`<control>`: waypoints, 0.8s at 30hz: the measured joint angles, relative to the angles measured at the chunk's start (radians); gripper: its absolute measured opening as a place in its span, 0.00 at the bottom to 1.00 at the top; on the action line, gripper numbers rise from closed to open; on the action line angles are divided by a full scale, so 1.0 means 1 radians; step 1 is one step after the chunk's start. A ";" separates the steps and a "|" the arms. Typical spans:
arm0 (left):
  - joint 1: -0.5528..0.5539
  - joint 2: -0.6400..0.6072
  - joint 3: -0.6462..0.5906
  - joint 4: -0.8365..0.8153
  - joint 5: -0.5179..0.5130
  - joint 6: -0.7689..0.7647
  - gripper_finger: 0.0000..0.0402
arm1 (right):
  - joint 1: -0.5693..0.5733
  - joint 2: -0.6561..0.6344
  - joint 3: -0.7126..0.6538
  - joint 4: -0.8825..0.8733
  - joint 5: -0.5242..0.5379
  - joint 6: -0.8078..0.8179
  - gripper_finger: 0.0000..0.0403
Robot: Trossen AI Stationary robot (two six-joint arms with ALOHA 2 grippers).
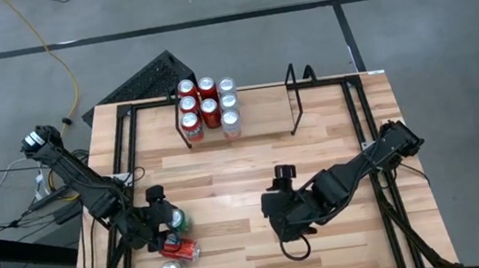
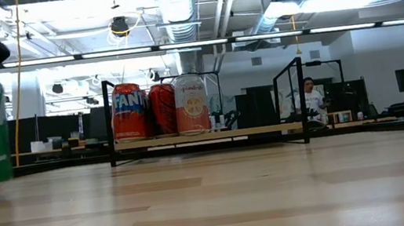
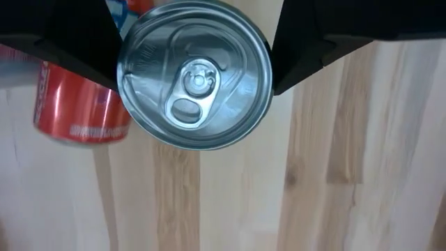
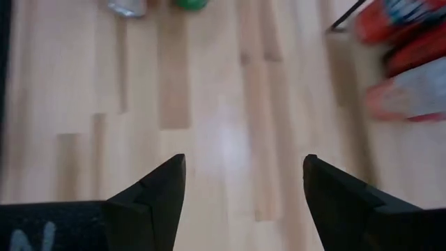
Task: Place canned beverage on shelf
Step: Put the green soda can on the shelf
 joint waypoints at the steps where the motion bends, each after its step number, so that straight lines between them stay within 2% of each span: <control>1: 0.000 0.000 0.000 0.014 -0.003 0.014 0.71 | 0.000 0.000 0.000 0.000 0.030 -0.015 0.66; 5: 0.000 0.000 0.000 0.103 -0.010 0.138 0.71 | 0.008 0.000 0.000 0.039 0.140 -0.110 0.66; 7: 0.006 0.000 0.000 0.162 -0.007 0.226 0.71 | 0.004 0.000 0.000 0.091 0.139 -0.176 0.66; 10: 0.042 0.000 0.010 0.231 0.057 0.391 0.71 | 0.005 0.000 0.000 0.185 0.117 -0.309 0.65; 13: 0.111 0.000 0.034 0.293 0.173 0.541 0.71 | -0.004 0.000 0.000 0.318 0.016 -0.459 0.65; 17: 0.236 0.000 0.080 0.305 0.337 0.681 0.71 | -0.040 0.017 0.001 0.472 -0.212 -0.575 0.65; 20: 0.308 0.000 0.115 0.300 0.378 0.785 0.71 | -0.082 0.026 0.001 0.473 -0.285 -0.567 0.65; 24: 0.345 0.000 0.165 0.250 0.421 0.961 0.71 | -0.146 0.042 -0.003 0.447 -0.359 -0.502 0.65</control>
